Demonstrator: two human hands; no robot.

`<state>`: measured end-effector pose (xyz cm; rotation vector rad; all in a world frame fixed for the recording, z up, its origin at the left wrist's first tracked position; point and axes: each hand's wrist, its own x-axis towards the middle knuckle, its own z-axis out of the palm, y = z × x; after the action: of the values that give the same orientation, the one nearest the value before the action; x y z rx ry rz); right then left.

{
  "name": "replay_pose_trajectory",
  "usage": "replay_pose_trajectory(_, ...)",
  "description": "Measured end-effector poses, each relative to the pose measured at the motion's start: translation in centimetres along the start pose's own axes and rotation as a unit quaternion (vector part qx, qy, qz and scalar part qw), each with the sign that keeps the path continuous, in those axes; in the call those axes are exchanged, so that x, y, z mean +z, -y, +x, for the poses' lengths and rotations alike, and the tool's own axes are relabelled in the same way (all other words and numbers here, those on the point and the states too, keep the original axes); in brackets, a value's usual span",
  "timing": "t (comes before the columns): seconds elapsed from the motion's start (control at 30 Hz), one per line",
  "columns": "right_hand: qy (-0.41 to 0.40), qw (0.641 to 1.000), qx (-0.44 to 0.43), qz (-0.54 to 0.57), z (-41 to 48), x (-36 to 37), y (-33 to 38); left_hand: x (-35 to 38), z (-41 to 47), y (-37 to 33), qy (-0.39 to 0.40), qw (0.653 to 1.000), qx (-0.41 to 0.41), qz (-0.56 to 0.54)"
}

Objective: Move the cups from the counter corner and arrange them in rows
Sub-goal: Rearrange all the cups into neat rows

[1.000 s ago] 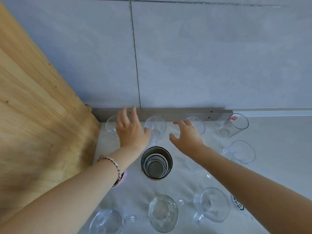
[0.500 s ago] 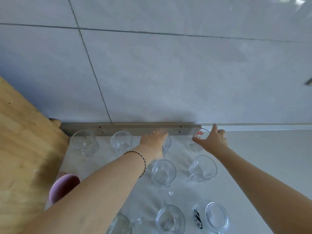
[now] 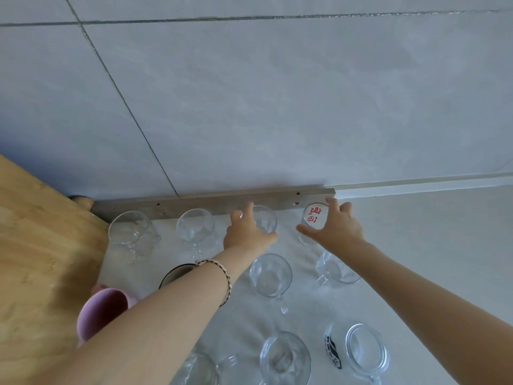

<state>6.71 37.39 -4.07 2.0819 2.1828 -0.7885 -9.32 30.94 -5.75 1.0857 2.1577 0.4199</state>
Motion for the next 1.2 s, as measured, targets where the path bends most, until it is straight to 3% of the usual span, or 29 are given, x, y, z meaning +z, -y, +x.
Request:
replay_pose_trajectory(0.07, 0.014, 1.000, -0.002, -0.002, 0.4, -0.3, 0.2, 0.0, 0.1, 0.0, -0.011, 1.000, 0.002, -0.024)
replay_pose_trajectory(0.23, 0.062, 0.989, -0.133, -0.036, 1.4, -2.3, -0.2, 0.1, 0.1, 0.0, -0.012, 0.999, 0.003, -0.049)
replay_pose_trajectory(0.43, 0.039, 0.996, -0.066, -0.039, 2.3, -1.9, -0.6, 0.4, 0.0, 0.1, -0.030, 0.998, 0.000, -0.061)
replay_pose_trajectory(0.7, 0.055, 0.984, -0.160, -0.062, 2.2, -2.2, -1.5, 1.0, -0.2, -0.5, -0.047, 0.991, -0.026, -0.120)
replay_pose_trajectory(1.2, -0.011, 0.990, -0.130, -0.052, 2.1, -0.8, -1.6, 1.5, 0.9, -1.0, -0.045, 0.996, 0.008, -0.078)
